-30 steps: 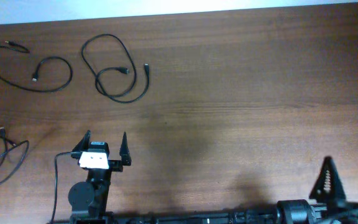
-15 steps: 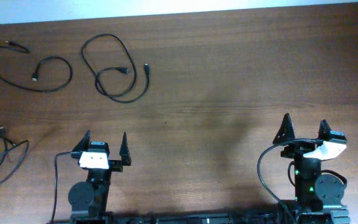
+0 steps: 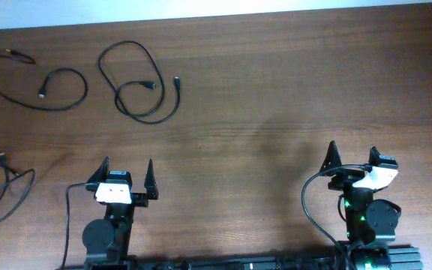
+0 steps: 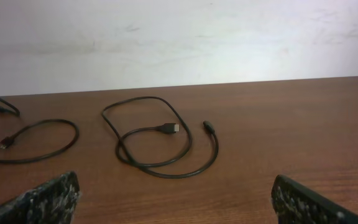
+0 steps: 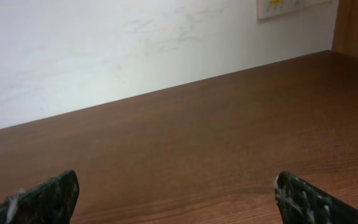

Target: Untangle cables

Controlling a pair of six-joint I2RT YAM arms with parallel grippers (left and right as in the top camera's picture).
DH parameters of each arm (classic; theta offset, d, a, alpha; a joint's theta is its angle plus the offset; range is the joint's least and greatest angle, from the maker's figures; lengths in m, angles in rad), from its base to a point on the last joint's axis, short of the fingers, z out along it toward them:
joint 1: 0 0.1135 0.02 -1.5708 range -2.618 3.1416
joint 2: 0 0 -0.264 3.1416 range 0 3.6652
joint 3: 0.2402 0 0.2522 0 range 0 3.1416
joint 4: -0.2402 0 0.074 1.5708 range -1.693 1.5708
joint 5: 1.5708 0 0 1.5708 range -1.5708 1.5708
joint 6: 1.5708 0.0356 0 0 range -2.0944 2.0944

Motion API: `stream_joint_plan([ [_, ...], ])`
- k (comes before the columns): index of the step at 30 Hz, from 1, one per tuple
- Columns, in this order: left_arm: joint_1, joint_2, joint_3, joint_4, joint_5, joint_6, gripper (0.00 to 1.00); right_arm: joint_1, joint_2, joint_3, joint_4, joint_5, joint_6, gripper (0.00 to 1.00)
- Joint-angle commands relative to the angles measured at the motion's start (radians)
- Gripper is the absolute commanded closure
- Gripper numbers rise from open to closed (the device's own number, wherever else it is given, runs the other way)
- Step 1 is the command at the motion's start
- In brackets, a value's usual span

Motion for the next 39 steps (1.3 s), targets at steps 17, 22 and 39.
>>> stream_joint_plan([
  [17, -0.004, -0.003, -0.006, 0.002, 0.011, 0.013, 0.01, -0.010, -0.009, -0.011, -0.004, -0.066, -0.200, 0.01],
  [22, -0.004, -0.003, -0.006, 0.002, 0.011, 0.013, 0.01, 0.018, -0.009, -0.011, -0.004, -0.065, -0.218, 0.01],
  [39, -0.004, -0.003, -0.006, 0.002, 0.011, 0.013, 0.01, 0.035, -0.008, -0.011, -0.001, -0.062, -0.218, 0.01],
])
